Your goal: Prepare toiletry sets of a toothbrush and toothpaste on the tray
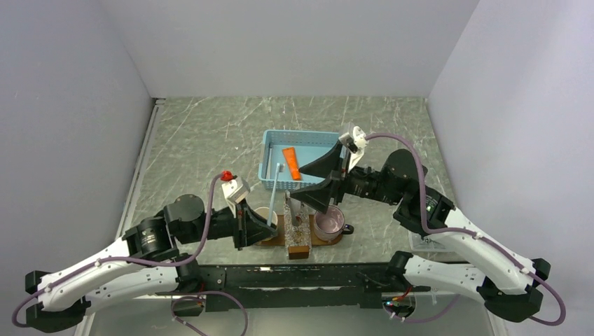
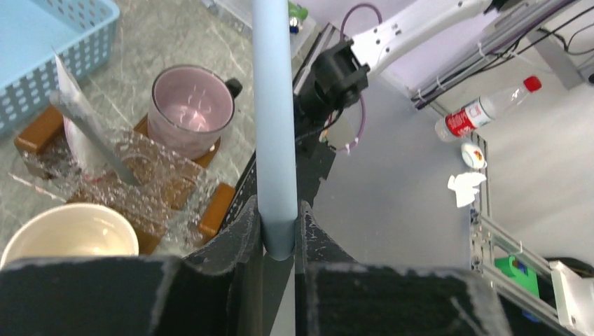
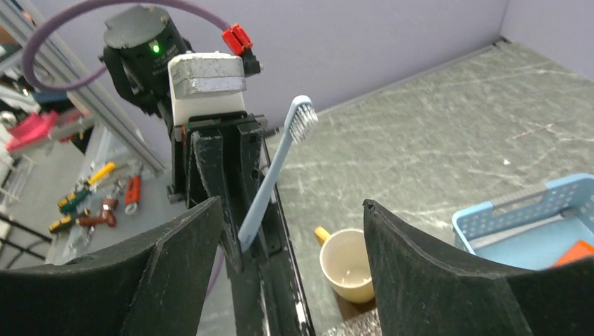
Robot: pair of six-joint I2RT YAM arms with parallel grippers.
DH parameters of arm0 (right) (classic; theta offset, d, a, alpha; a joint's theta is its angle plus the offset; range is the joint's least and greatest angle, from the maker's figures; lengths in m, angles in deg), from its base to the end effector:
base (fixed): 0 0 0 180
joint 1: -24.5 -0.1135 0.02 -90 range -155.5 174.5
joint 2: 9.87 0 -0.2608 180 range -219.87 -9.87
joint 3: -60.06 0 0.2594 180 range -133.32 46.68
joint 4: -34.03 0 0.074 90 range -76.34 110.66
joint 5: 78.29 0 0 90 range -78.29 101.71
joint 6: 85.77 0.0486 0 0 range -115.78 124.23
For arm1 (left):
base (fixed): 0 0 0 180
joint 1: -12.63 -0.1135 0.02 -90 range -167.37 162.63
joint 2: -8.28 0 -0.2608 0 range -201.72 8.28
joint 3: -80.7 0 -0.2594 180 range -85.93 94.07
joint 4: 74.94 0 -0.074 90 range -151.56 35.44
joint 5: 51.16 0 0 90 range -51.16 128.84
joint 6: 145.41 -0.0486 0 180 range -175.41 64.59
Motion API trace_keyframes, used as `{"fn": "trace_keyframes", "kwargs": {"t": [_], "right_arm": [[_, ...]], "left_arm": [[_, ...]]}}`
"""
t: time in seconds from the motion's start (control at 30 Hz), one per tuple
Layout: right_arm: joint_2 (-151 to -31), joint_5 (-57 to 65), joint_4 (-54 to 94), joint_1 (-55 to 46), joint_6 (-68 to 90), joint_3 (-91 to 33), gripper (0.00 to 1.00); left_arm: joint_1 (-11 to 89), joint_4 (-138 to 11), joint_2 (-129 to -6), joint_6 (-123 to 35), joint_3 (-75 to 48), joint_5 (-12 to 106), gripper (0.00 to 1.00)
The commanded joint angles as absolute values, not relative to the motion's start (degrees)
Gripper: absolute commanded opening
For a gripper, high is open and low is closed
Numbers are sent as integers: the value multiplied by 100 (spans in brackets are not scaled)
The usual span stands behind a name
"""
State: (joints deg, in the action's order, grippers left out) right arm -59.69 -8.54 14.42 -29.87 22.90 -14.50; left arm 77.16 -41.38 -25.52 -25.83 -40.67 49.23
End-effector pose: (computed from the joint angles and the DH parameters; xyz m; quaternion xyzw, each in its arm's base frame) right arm 0.1066 0.1776 0.4320 -0.3271 0.5925 0.5277 0.5133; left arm 0.0605 -0.1474 0.3490 0.2832 0.7032 -0.5216 0.3916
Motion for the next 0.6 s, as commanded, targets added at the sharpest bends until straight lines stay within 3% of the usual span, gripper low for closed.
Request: {"fn": "trace_keyframes", "kwargs": {"t": [0.0, 0.33, 0.57], "right_arm": [[-6183, -1191, 42, -3003, 1465, -2040, 76], [-6572, -1866, -159, -2990, 1368, -2371, 77], [-6901, -2197, -375, -2983, 1421, -2658, 76]], "left_arm": [[7722, -3495, -2242, -2681, -4169, 5260, 0], [7716, -3369, -1967, -2481, -4727, 6426, 0], [7720, -3165, -2075, -2591, -4765, 6624, 0]]}}
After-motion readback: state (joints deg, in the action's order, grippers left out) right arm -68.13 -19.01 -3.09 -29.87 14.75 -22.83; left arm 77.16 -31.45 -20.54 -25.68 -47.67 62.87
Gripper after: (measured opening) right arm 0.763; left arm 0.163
